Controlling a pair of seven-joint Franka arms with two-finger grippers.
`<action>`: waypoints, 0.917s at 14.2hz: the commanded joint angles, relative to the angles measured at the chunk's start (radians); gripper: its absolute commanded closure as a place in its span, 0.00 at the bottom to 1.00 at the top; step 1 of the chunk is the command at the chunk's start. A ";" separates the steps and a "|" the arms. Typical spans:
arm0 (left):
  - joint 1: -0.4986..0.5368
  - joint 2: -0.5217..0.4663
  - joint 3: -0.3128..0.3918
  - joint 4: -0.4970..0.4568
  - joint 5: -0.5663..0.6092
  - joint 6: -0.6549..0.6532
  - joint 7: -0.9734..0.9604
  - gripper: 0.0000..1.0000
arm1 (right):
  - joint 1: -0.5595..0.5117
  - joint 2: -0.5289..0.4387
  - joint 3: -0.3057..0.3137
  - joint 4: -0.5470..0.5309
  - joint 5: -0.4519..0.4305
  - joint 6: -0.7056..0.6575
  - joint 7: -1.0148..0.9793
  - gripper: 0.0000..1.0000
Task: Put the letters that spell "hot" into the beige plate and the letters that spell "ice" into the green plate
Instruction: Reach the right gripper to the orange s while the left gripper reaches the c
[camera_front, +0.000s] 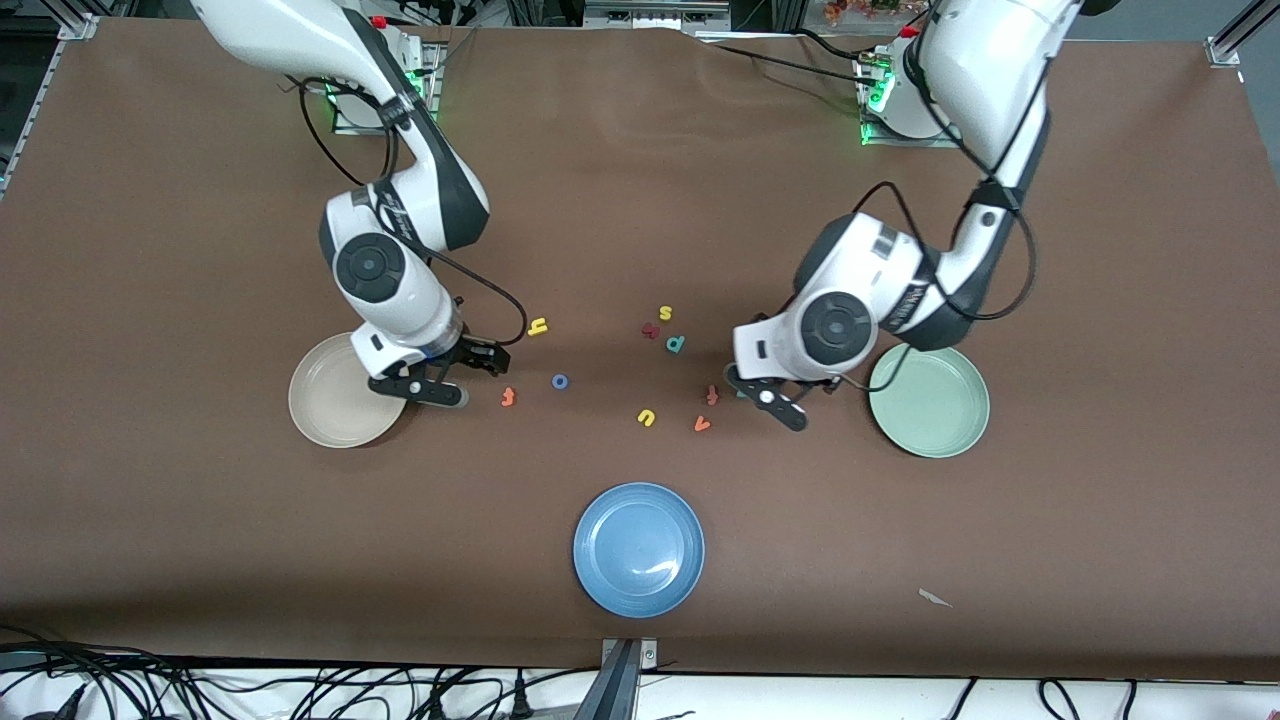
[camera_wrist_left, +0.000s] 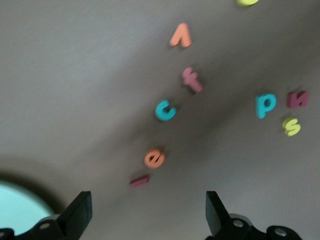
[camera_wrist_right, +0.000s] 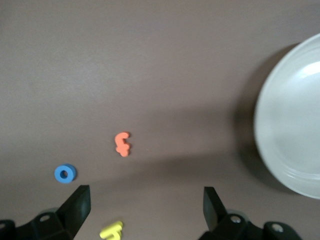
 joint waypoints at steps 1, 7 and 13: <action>-0.022 0.033 0.013 0.028 -0.007 0.050 0.020 0.00 | -0.002 0.049 0.009 0.014 0.029 0.055 0.003 0.00; -0.038 0.108 0.013 0.028 0.000 0.200 0.037 0.00 | -0.003 0.171 0.015 0.109 0.029 0.071 -0.001 0.01; -0.042 0.153 0.014 -0.003 0.018 0.292 0.236 0.12 | -0.006 0.235 0.037 0.153 0.029 0.088 -0.001 0.08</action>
